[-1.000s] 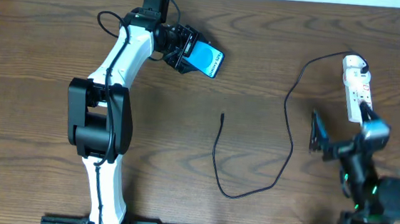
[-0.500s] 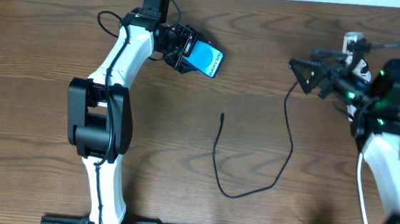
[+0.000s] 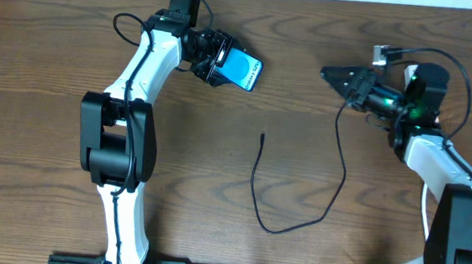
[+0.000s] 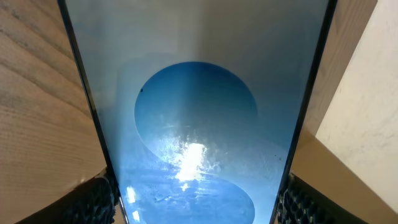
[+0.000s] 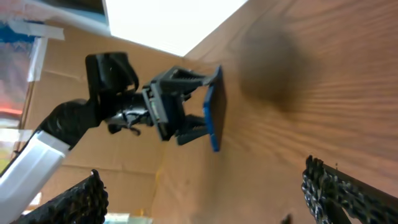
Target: Plug charger to phone and switch on socket
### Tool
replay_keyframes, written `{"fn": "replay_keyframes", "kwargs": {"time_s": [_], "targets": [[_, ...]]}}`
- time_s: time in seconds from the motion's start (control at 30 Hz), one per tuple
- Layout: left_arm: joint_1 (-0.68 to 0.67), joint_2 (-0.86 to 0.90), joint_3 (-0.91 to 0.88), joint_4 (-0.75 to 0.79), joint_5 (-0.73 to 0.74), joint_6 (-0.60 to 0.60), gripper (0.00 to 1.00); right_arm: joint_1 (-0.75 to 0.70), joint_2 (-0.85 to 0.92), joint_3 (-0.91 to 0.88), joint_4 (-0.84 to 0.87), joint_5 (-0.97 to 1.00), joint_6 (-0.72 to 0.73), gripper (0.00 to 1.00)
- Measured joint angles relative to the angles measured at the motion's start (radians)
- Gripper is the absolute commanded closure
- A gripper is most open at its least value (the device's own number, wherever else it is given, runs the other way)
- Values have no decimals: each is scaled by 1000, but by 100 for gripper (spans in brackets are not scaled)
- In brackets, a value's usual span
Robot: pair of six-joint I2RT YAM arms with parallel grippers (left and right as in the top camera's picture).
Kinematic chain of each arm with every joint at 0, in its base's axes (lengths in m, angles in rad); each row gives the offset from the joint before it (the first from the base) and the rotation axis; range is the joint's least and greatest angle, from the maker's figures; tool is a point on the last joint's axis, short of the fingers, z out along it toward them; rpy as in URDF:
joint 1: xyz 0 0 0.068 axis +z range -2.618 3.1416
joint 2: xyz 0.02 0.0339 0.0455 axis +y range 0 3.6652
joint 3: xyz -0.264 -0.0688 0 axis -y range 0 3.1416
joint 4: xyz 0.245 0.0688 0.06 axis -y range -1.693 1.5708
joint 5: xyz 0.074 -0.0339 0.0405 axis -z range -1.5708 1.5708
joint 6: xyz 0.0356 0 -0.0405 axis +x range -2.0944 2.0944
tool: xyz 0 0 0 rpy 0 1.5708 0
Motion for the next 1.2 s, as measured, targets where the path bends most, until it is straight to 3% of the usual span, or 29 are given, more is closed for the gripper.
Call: {"fn": "replay_keyframes", "kwargs": {"time_s": [0.3,0.37,0.57,0.97,1.2], "targets": [[-34,0,0,0,-4,-50,92,13,0,0,-6,15,37,1],[-45,0,0,0,-7,-54,93,27,0,0,-6,16,34,7],[-66,0,0,0,-11,-68,92,106,0,0,-32,62,10,1],[-120,0,0,0,-29,-69,92,312,0,1,-128,375,-58,1],[-153,0,0,-24,-29,-69,93,337,0,1,-216,534,-94,1]]}}
